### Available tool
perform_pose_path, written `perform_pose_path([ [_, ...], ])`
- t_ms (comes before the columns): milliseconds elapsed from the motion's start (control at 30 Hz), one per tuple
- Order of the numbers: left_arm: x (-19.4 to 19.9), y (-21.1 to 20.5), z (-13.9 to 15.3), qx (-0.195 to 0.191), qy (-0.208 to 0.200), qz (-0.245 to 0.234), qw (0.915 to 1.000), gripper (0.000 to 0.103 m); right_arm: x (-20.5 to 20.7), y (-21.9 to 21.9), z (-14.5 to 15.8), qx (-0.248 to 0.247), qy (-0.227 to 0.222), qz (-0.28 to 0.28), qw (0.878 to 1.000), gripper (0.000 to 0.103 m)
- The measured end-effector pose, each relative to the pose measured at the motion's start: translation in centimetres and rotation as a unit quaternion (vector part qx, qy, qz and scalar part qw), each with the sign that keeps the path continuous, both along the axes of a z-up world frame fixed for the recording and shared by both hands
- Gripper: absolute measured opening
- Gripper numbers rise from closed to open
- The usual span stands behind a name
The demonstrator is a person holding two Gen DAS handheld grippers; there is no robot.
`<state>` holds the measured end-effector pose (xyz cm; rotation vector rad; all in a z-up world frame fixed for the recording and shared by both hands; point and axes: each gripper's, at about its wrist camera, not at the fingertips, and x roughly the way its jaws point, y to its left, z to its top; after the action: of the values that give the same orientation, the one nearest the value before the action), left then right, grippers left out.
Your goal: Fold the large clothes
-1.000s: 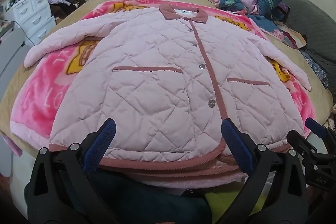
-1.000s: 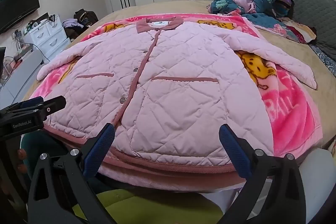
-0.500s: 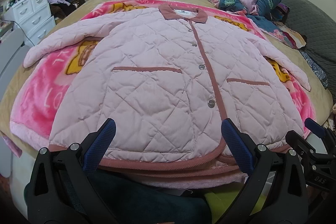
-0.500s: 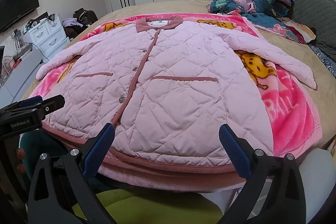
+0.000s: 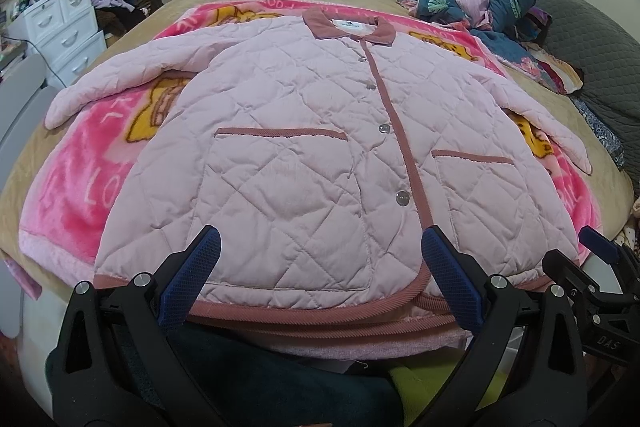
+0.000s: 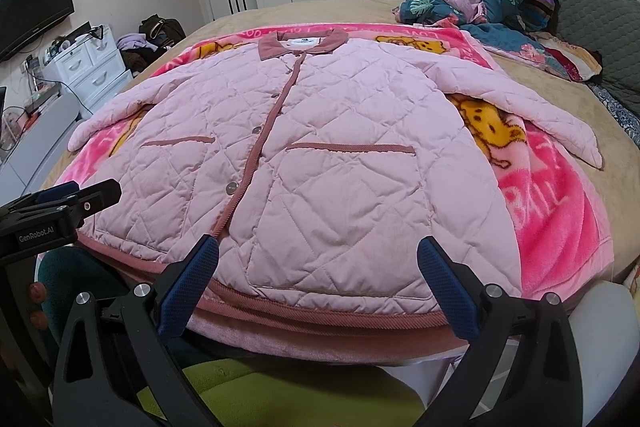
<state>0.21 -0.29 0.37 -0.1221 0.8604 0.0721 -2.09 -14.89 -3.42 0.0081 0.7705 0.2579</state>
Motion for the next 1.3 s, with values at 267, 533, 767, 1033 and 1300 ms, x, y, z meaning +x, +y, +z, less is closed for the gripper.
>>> perform_pose_path([
  [267, 0.0, 0.0, 0.0, 0.0, -0.001, 0.0, 1.0, 0.094, 0.0, -0.1, -0.1, 0.0, 0.002, -0.001, 1.0, 0.099],
  [533, -0.3, 0.0, 0.2, -0.001, -0.001, -0.001, 1.0, 0.094, 0.0, -0.1, -0.1, 0.0, 0.003, -0.001, 1.0, 0.099],
  [767, -0.3, 0.0, 0.2, -0.001, -0.002, -0.001, 1.0, 0.094, 0.0, 0.0, -0.1, -0.002, 0.004, -0.001, 1.0, 0.099],
  [1033, 0.1, 0.5, 1.0, -0.003, -0.005, 0.003, 1.0, 0.094, 0.7, 0.1, 0.2, -0.009, 0.0, -0.006, 1.0, 0.099],
  [1300, 2.1, 1.5, 1.4, -0.001, -0.011, 0.017, 0.9998, 0.094, 2.4, 0.7, 1.4, -0.014, -0.012, 0.0, 1.0, 0.099],
])
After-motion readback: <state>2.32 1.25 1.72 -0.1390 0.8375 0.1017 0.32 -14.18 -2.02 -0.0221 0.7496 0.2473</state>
